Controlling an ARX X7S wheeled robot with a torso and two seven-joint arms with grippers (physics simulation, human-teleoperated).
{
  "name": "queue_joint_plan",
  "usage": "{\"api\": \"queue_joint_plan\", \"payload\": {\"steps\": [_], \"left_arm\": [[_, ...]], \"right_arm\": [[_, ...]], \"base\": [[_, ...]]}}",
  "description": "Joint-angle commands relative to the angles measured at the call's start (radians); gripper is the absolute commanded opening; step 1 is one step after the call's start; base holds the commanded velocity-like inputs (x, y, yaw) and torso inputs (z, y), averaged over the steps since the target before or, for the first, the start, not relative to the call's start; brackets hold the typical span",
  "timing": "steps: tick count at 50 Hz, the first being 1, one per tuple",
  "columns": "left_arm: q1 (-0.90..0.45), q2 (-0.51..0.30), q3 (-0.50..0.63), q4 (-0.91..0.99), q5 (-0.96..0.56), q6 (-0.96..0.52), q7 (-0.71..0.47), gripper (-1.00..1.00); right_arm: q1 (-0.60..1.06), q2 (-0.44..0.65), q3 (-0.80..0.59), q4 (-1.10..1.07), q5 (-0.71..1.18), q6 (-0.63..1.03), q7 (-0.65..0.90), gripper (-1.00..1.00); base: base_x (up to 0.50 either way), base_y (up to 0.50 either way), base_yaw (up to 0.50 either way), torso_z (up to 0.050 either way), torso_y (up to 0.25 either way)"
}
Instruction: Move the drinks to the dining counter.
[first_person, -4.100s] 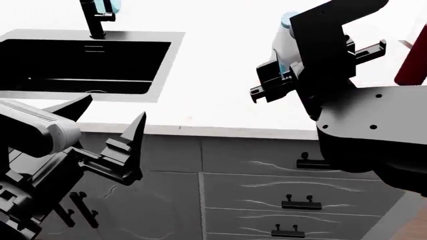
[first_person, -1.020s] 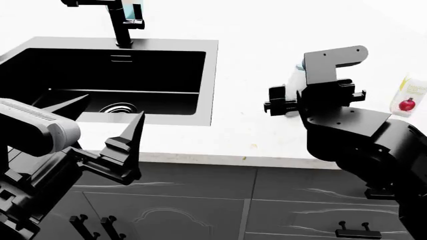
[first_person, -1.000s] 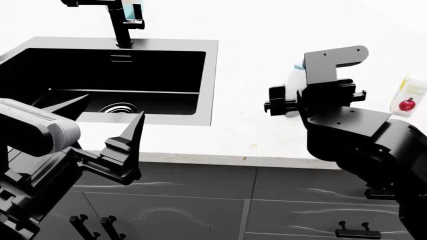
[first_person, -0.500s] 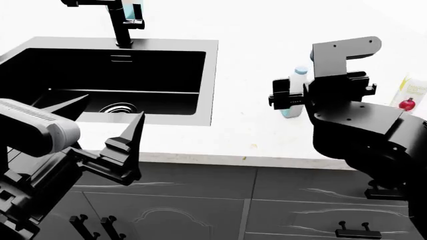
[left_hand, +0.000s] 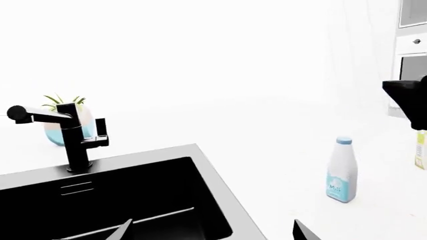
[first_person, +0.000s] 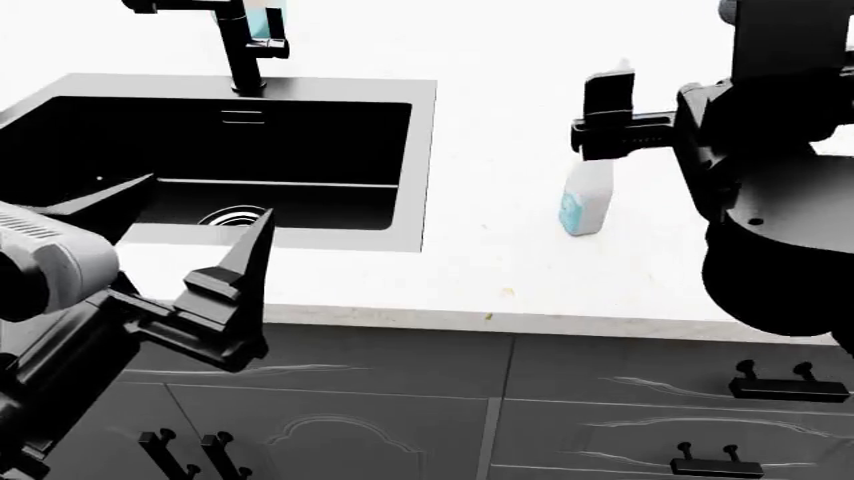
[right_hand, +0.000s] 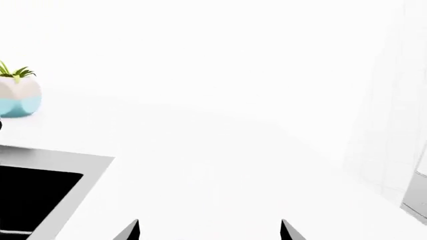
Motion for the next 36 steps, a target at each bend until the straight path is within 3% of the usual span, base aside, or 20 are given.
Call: {"api": "queue_joint_plan", "payload": {"steps": [1,4,9,13,22,32,36], "left_arm": [[0.084,-0.112,-0.185,0.089,-0.132,0.072,-0.063,1.00],[0.161,-0.146,-0.314,0.116,-0.183,0.089,-0.073,1.00],[0.282,-0.158,-0.638,0.158,-0.354,0.031,-0.108,1.00],[0.285,-0.136,-0.881,0.158,-0.543,-0.081,-0.159,1.00],[0.293,-0.154,-1.343,0.044,-0.904,-0.279,-0.286,1.00],[0.238,-0.363,-1.510,-0.097,-1.080,-0.270,-0.399,1.00],[0.204,-0.422,-1.569,-0.170,-1.142,-0.312,-0.447,1.00]], "right_arm": [[0.120,0.092,0.072,-0.183,0.222,0.068,0.191,1.00],[0.161,0.113,0.086,-0.204,0.283,0.080,0.231,1.00],[0.199,0.157,0.104,-0.223,0.359,0.086,0.281,1.00],[0.202,0.199,0.120,-0.226,0.386,0.078,0.293,1.00],[0.439,0.205,0.108,-0.240,0.597,0.122,0.423,1.00],[0.947,0.225,-0.182,-0.180,0.763,0.060,0.426,1.00],[0.976,0.220,-0.107,-0.129,0.786,0.142,0.431,1.00]], "base": [[0.00,0.00,0.00,0.000,0.000],[0.00,0.00,0.00,0.000,0.000],[0.00,0.00,0.00,0.000,0.000],[0.00,0.00,0.00,0.000,0.000],[0.00,0.00,0.00,0.000,0.000],[0.00,0.00,0.00,0.000,0.000],[0.00,0.00,0.00,0.000,0.000]]}}
